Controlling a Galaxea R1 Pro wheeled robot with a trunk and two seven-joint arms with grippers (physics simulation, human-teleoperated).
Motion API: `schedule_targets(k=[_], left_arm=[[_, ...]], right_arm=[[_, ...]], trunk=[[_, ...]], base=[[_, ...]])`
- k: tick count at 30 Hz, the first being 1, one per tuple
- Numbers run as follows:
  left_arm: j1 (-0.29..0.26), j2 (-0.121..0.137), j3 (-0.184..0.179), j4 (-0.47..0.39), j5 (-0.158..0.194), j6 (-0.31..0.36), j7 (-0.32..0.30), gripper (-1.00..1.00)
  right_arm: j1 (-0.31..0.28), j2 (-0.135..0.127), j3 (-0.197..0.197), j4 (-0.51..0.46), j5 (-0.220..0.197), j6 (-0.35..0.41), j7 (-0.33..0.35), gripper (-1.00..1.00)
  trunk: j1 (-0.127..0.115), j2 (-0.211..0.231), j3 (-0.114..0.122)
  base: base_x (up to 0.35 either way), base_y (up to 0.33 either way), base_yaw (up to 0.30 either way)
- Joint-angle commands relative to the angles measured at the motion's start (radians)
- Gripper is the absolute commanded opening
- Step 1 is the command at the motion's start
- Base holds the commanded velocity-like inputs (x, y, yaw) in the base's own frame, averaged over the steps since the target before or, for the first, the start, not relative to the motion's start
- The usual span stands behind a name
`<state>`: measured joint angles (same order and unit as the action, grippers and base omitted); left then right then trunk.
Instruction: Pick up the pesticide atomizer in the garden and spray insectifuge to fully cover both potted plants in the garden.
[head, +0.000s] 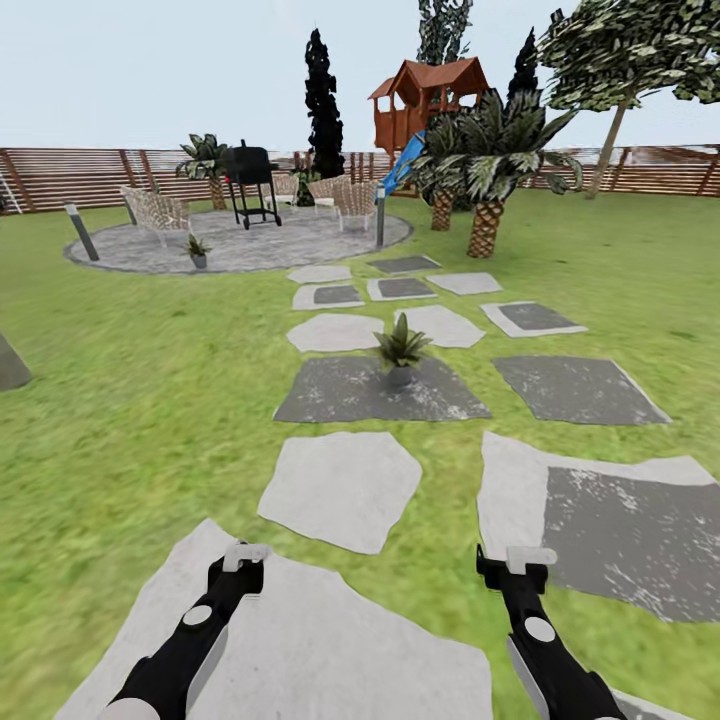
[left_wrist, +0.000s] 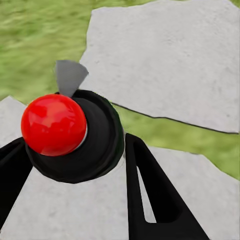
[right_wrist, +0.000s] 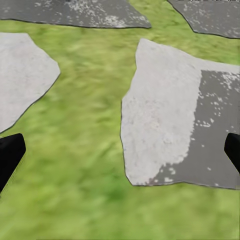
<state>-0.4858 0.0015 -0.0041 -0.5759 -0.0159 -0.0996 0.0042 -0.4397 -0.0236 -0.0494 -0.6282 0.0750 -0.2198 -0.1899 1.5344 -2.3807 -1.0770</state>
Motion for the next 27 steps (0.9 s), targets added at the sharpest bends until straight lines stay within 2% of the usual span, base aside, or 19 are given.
schedule_targets(k=[1,27], left_arm=[[0.000,0.001,0.000,0.001,-0.001,-0.003,0.001,-1.00],[0.000,0.001,0.000,0.001,-0.002,-0.003,0.001,-1.00]], right_arm=[[-0.001,0.001,-0.001,0.000,0.008,-0.002,-0.003,1.00],[-0.001,0.001,-0.001,0.001,0.008,-0.002,-0.003,1.00]], trunk=[[0.000,0.000,-0.001],[0.000,0.000,-0.001]], base=[[0.337,0.001,0.000],[0.337,0.000,-0.021]])
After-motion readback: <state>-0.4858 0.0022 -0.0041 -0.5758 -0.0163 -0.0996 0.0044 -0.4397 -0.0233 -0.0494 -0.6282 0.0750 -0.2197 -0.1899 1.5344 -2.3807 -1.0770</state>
